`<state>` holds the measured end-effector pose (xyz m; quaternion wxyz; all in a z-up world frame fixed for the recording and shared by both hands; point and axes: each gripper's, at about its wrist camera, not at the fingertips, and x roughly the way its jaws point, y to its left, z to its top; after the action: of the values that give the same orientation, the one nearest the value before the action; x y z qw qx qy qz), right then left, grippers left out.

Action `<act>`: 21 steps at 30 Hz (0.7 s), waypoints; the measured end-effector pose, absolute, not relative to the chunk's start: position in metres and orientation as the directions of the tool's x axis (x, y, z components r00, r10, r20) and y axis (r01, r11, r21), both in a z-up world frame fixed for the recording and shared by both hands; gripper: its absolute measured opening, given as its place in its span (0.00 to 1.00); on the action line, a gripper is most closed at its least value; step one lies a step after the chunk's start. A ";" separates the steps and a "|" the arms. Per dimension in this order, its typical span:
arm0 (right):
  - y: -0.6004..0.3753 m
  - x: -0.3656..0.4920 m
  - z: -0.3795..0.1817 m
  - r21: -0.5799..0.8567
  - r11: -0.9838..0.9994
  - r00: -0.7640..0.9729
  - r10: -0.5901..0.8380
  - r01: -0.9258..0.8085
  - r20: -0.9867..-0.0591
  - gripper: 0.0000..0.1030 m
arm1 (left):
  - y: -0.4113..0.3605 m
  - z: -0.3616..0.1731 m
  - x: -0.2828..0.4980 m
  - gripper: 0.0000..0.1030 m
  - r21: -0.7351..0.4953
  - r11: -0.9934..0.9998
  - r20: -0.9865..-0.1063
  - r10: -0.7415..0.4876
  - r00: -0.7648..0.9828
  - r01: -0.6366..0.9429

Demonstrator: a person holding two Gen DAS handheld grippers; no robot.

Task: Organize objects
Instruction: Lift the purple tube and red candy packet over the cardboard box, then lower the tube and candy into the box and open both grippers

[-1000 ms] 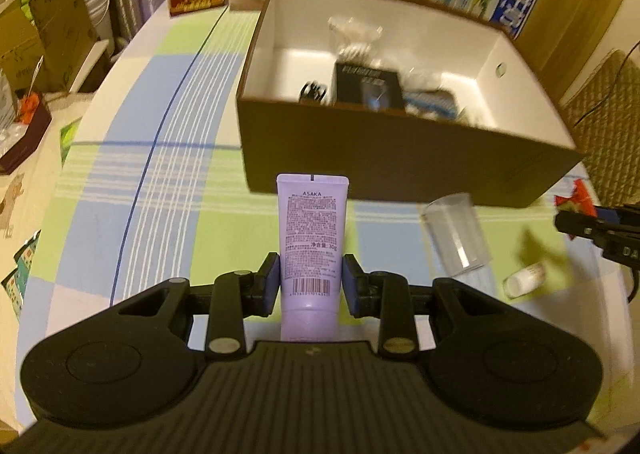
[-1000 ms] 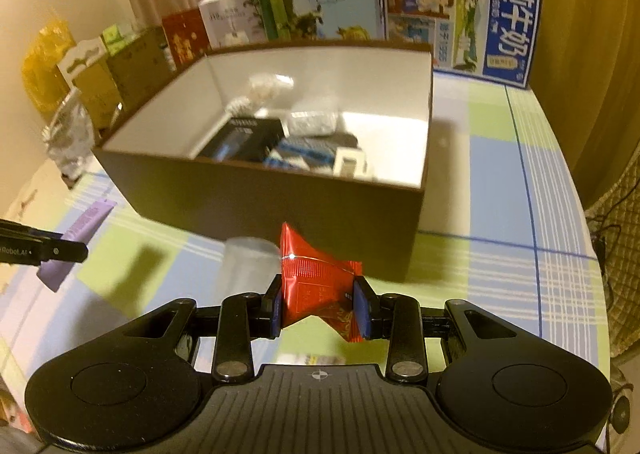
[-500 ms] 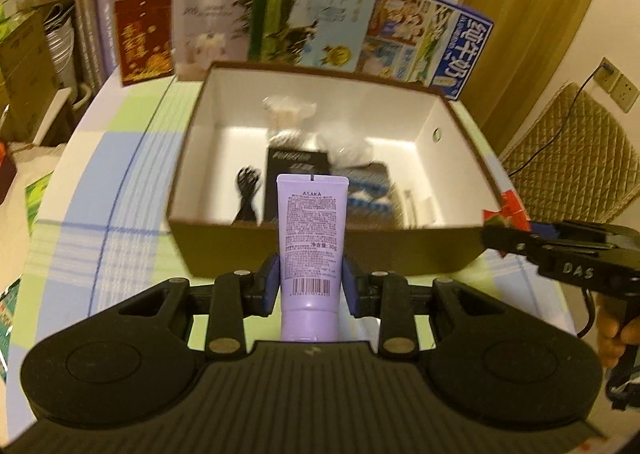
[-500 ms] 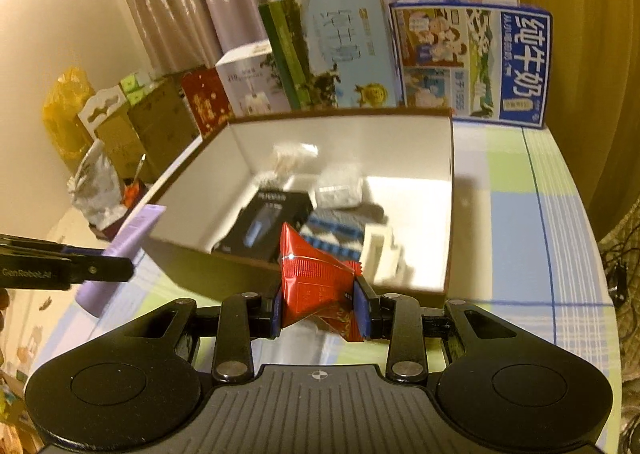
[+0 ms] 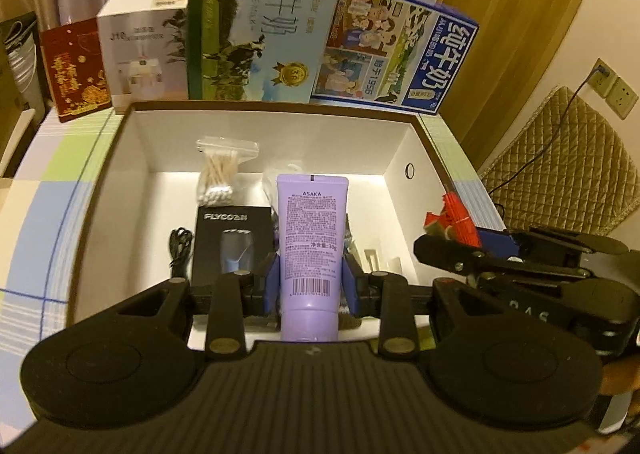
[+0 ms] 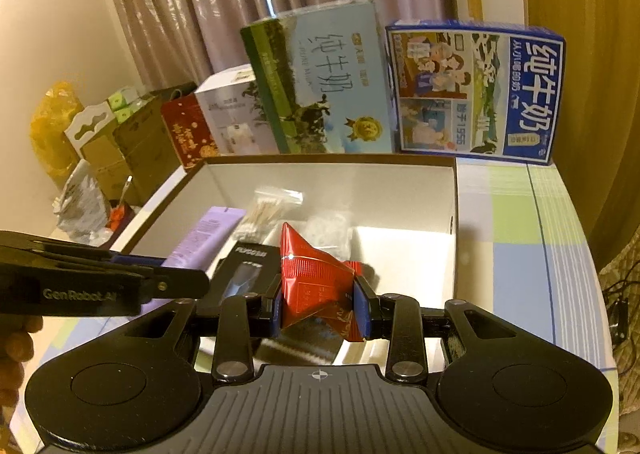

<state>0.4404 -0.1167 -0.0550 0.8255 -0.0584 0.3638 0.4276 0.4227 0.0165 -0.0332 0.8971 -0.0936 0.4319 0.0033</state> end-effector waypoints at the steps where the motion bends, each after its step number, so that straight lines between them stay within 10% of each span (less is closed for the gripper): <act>1: -0.115 0.445 -0.057 0.215 0.632 0.370 0.659 -0.745 -0.654 0.31 | 0.016 -0.036 0.428 0.27 -0.168 0.982 -0.779 -0.079 0.622 -0.086; 21: -0.093 0.503 -0.091 0.186 0.674 0.373 0.593 -0.715 -0.713 0.31 | 0.011 -0.096 0.507 0.27 -0.175 0.979 -0.845 -0.093 0.527 -0.108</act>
<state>0.5030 -0.0932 -0.0912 0.8251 -0.0769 0.3954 0.3962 0.5072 0.0108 -0.0962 0.8677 -0.1031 0.4862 0.0043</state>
